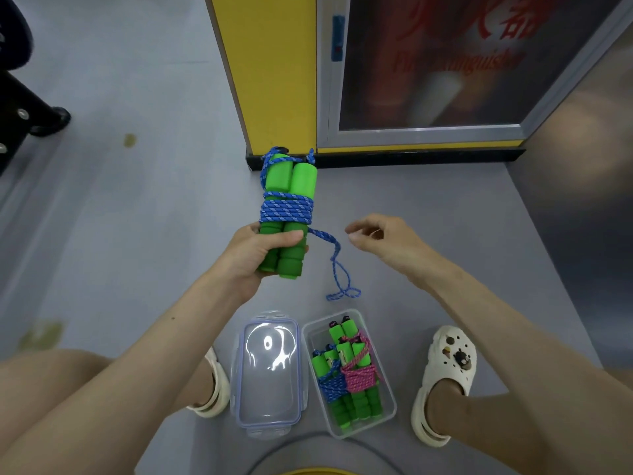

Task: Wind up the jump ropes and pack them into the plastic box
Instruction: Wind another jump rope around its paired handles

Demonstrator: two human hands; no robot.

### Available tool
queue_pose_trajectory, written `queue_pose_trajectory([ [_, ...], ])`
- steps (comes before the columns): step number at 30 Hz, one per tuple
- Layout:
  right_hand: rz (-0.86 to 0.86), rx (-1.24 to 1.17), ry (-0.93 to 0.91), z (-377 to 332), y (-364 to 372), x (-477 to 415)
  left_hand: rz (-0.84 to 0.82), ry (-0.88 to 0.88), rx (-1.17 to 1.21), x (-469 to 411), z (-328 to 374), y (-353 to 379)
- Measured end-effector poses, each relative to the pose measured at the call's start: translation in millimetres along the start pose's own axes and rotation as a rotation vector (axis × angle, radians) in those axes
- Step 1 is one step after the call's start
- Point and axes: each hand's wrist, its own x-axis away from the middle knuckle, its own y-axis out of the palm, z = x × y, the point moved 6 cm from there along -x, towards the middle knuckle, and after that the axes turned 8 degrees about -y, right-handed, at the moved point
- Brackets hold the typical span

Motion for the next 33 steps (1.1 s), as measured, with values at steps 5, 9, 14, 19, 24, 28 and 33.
queue_pose_trajectory([
  [5,-0.038,-0.047,0.009,6.1,28.2,2.8,-0.095,-0.033,0.000,5.8,-4.2,15.8],
  [9,0.021,-0.210,0.101,14.1,22.5,2.2,-0.019,-0.022,0.020,3.5,-0.3,9.8],
  [14,-0.012,-0.408,0.186,16.8,31.4,3.2,0.137,-0.017,-0.017,-1.1,-1.4,-5.1],
  [19,-0.238,-0.568,0.255,0.5,21.0,4.0,0.196,0.029,-0.060,1.0,1.7,-9.9],
  [24,-0.228,-0.022,0.258,5.7,6.8,6.0,0.313,0.076,-0.010,1.5,13.0,-26.7],
  [28,-0.047,-0.098,0.257,14.2,5.2,4.2,0.345,0.024,0.009,0.4,6.3,-31.6],
  [33,-0.072,-0.102,0.130,2.6,0.8,2.3,0.373,0.058,-0.013,1.4,7.6,-29.8],
])
